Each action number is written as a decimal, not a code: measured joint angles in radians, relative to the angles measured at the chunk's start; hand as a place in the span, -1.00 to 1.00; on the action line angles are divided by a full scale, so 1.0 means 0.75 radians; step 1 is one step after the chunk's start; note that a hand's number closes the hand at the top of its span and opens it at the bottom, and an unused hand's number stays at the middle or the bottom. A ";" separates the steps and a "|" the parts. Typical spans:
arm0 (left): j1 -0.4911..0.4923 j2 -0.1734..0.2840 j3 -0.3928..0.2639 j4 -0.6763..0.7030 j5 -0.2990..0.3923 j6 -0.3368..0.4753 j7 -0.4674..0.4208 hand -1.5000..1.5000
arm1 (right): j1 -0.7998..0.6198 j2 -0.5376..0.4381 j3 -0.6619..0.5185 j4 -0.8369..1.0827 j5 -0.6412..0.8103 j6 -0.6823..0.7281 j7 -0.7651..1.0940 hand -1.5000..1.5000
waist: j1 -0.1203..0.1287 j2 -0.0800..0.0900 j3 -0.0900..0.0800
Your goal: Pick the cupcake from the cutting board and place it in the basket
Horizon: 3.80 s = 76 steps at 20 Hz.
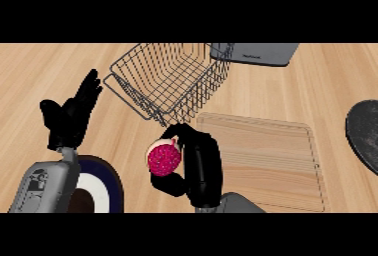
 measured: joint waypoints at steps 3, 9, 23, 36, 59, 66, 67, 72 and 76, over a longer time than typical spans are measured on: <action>-0.007 0.004 0.000 0.007 -0.001 -0.003 0.003 0.00 | -0.110 -0.001 -0.025 0.026 0.014 -0.064 0.088 1.00 | 0.004 0.000 -0.001; -0.022 -0.002 -0.004 0.023 -0.006 0.001 0.005 0.00 | -0.353 -0.003 -0.111 0.143 0.063 -0.130 0.249 1.00 | 0.007 0.002 -0.004; -0.074 -0.017 -0.021 0.048 -0.021 0.008 0.015 0.00 | -0.984 -0.005 -0.276 0.678 0.101 -0.041 0.546 1.00 | 0.041 0.017 -0.006; -0.091 -0.015 -0.015 0.051 -0.019 0.004 -0.004 0.00 | -1.203 -0.005 -0.268 1.107 -0.063 -0.073 0.596 1.00 | 0.055 0.037 -0.003; -0.082 -0.004 0.008 0.061 -0.023 0.016 -0.008 0.00 | -1.425 0.000 0.174 1.470 -0.138 0.240 0.508 1.00 | 0.005 0.033 -0.003; -0.060 -0.008 0.008 0.051 -0.022 0.016 -0.018 0.00 | -1.447 -0.002 0.193 1.502 -0.215 0.366 0.485 1.00 | -0.005 0.035 -0.002; -0.060 -0.012 0.004 0.049 -0.027 0.020 -0.019 0.00 | -1.446 -0.002 0.187 1.505 -0.237 0.394 0.484 1.00 | -0.003 0.036 -0.002; -0.067 -0.012 0.011 0.038 -0.018 0.020 -0.005 0.00 | -1.420 -0.002 0.163 1.510 -0.342 0.525 0.457 1.00 | -0.006 0.036 -0.001; -0.054 0.000 0.022 0.038 -0.015 0.014 -0.015 0.00 | -1.399 -0.002 0.166 1.518 -0.388 0.571 0.440 1.00 | -0.008 0.038 0.000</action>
